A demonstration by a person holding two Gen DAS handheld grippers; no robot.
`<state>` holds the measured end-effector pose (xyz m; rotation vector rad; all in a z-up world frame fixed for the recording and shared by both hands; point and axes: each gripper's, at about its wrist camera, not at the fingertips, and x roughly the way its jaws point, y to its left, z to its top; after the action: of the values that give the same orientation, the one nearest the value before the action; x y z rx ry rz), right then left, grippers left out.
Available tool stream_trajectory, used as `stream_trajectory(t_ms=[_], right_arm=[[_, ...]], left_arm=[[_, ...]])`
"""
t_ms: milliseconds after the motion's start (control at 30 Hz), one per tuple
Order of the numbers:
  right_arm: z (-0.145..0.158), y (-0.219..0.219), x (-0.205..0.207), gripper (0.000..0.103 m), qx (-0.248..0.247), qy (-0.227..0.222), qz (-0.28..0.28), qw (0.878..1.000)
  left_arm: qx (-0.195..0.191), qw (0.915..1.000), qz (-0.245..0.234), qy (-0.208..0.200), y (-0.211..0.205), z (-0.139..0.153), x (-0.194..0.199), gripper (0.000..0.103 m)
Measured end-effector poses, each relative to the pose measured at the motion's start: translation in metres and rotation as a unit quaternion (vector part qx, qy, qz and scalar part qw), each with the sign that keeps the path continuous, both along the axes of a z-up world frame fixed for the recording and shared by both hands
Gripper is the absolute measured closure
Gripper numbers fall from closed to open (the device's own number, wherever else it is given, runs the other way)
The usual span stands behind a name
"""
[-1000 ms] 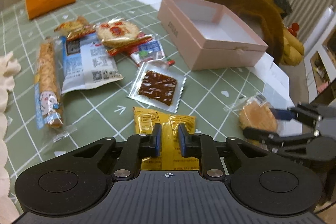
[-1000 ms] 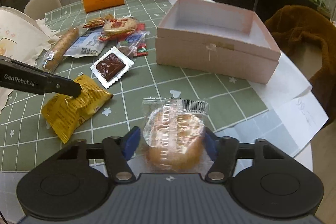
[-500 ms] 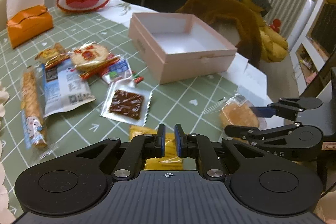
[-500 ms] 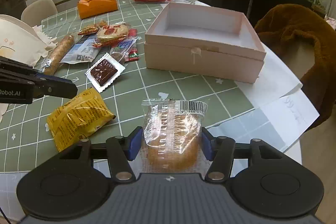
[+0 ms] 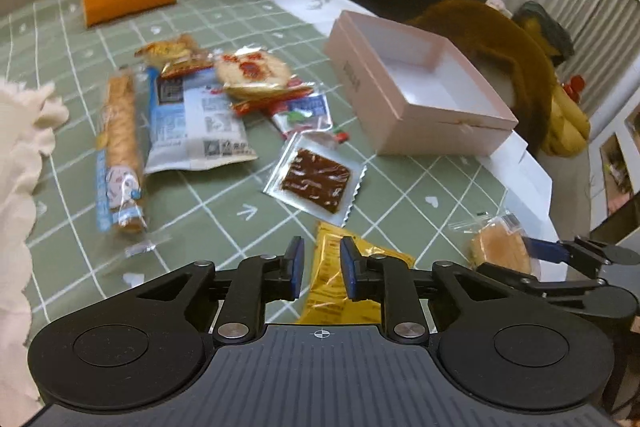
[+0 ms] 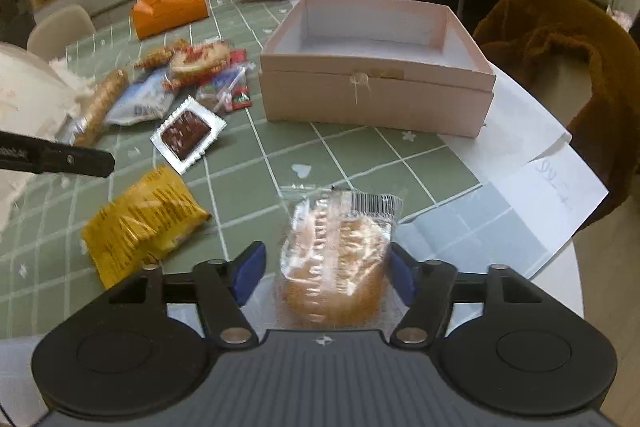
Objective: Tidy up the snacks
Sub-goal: 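Lift the yellow packet with left tool while right tool lifts the bread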
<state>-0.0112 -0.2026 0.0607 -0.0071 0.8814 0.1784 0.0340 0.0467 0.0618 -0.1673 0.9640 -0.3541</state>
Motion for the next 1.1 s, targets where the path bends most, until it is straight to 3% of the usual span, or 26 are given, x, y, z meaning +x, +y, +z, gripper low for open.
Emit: stream_trajectory(t_ms=[67,267,433,567,833,1000,1100], right_arm=[[0.004,0.005,-0.002,0.023,0.002,-0.009,0.01,1.0],[0.013,0.019,-0.005,0.023,-0.001,-0.024,0.012,1.0],[0.011,0.038,-0.007,0.023,0.008,-0.018,0.059,0.998],[-0.005,0.045,-0.002,0.023,-0.025,-0.004,0.05,0.998],[-0.023,0.032,0.003,0.023,-0.025,0.023,0.02,0.999],[-0.025,0.028,0.002,0.023,-0.025,0.025,0.014,0.999],[-0.025,0.028,0.003,0.023,-0.027,0.022,0.012,0.999]], left_arm=[[-0.004,0.9998,-0.006,0.019,0.001,-0.005,0.003,0.079],[-0.013,0.9982,0.006,0.059,0.001,-0.022,0.003,0.079],[-0.017,0.9978,0.006,0.063,-0.016,-0.027,0.012,0.079],[-0.02,0.9978,0.0,0.063,-0.03,-0.03,0.018,0.079],[-0.038,0.9963,-0.018,0.075,-0.037,-0.029,0.024,0.077],[-0.065,0.9926,-0.032,0.098,-0.027,-0.034,0.017,0.077],[-0.099,0.9883,-0.022,0.113,-0.02,-0.04,0.02,0.077]])
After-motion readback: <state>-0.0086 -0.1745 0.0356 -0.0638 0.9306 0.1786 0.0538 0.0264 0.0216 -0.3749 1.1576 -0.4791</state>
